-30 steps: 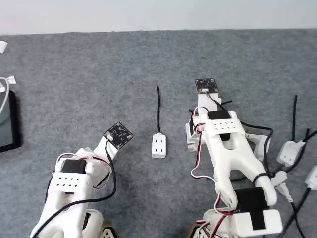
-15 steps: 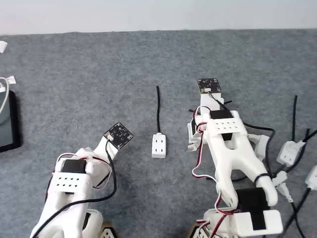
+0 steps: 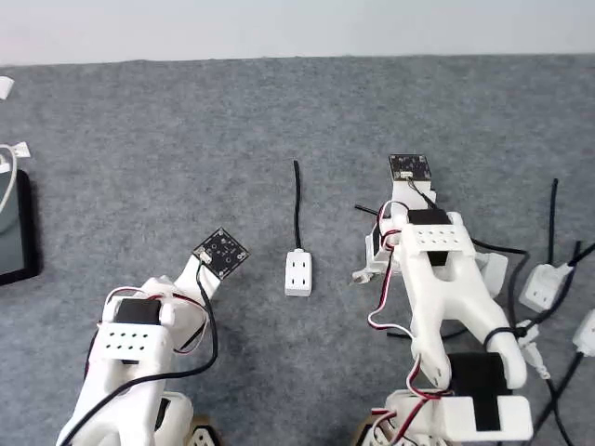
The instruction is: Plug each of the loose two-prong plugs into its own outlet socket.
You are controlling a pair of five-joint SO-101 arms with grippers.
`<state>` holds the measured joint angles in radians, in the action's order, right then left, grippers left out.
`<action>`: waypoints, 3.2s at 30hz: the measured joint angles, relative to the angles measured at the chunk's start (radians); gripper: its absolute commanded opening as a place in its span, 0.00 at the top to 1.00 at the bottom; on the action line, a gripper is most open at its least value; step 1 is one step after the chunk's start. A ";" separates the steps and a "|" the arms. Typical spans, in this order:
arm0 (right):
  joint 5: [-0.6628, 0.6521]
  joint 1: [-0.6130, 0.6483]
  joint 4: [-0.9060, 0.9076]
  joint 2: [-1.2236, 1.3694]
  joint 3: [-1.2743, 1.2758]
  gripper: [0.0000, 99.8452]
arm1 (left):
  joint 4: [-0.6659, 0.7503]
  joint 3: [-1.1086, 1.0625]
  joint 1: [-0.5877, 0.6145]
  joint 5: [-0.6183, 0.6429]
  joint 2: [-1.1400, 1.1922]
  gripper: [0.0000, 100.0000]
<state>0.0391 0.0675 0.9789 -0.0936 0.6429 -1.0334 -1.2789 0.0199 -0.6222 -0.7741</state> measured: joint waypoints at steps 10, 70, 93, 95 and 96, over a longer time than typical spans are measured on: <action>0.000 0.091 -0.123 0.012 0.038 0.99 | 0.000 0.000 0.002 0.000 0.000 0.99; -0.138 -0.021 -0.078 -0.058 0.127 0.99 | 0.000 0.000 0.002 -0.002 0.000 0.99; -0.183 -0.295 -0.172 -0.058 0.127 0.99 | 0.000 0.000 0.002 -0.002 0.000 0.99; -0.183 -0.299 -0.172 -0.058 0.123 0.99 | 0.000 0.000 0.002 -0.002 0.000 0.99; -0.183 -0.299 -0.172 -0.057 0.114 0.99 | 0.000 0.000 0.002 -0.002 0.000 0.99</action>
<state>-0.1435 -0.2317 0.8071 -0.1504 0.7564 -1.0334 -1.2789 0.0215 -0.6237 -0.7741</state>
